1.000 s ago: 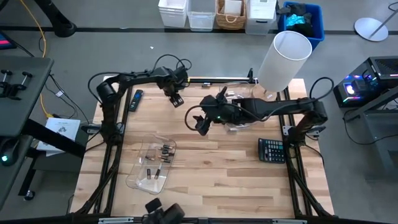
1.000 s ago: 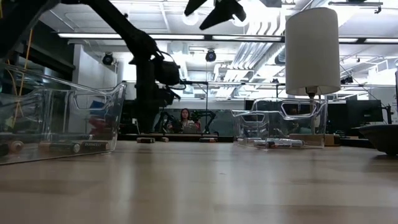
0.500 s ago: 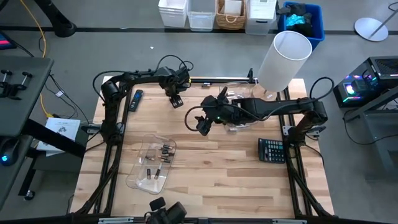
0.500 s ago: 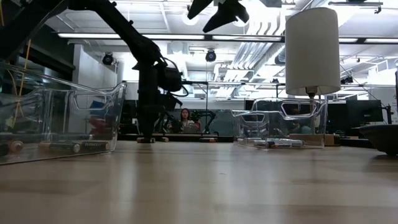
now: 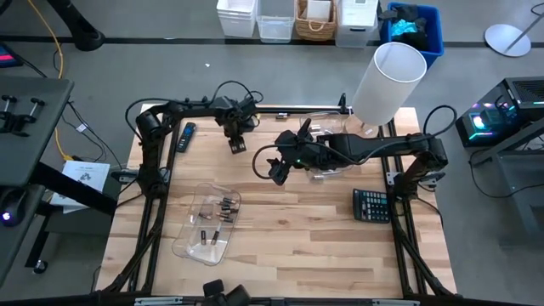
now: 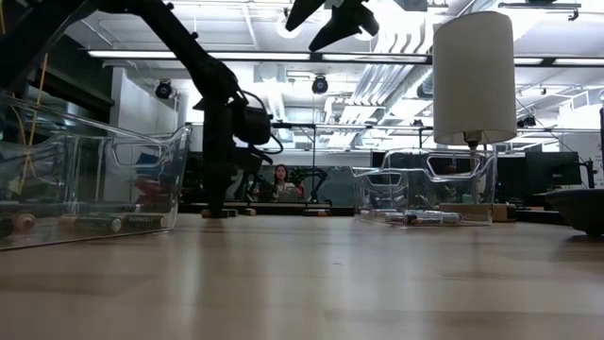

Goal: Sort batteries
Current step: Put the brown battery into the left transparent bin

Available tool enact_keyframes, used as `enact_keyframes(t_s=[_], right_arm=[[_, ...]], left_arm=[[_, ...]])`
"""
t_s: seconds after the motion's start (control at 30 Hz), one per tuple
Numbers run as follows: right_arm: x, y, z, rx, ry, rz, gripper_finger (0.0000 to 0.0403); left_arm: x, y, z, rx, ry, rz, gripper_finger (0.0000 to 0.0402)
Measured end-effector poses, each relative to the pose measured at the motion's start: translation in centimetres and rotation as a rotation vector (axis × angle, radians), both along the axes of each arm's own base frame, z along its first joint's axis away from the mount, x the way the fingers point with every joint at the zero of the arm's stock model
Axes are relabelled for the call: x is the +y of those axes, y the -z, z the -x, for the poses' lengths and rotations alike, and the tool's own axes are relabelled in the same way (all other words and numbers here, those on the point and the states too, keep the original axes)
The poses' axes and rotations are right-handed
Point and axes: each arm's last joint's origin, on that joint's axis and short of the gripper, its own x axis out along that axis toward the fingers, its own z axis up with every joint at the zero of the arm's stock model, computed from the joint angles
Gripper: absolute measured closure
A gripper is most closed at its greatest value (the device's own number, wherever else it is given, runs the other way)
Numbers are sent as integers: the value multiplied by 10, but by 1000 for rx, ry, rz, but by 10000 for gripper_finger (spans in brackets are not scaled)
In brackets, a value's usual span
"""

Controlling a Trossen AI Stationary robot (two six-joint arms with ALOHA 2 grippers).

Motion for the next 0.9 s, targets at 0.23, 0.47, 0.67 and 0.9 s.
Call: enact_keyframes(t_s=[0.23, 0.47, 0.67, 0.9], right_arm=[[0, 0, 0, 1, -5, 4, 133], [2, 2, 1, 41, -64, 0, 133], [2, 6, 5, 105, -85, 4, 133], [-1, 7, 7, 141, -112, 33, 133]], left_arm=[[-14, -14, -4, -27, -51, -5, 374], [-64, -75, 14, -226, -56, 68, 374], [-163, -116, 66, -464, 62, 137, 374], [-234, -151, 127, -701, 53, 226, 374]])
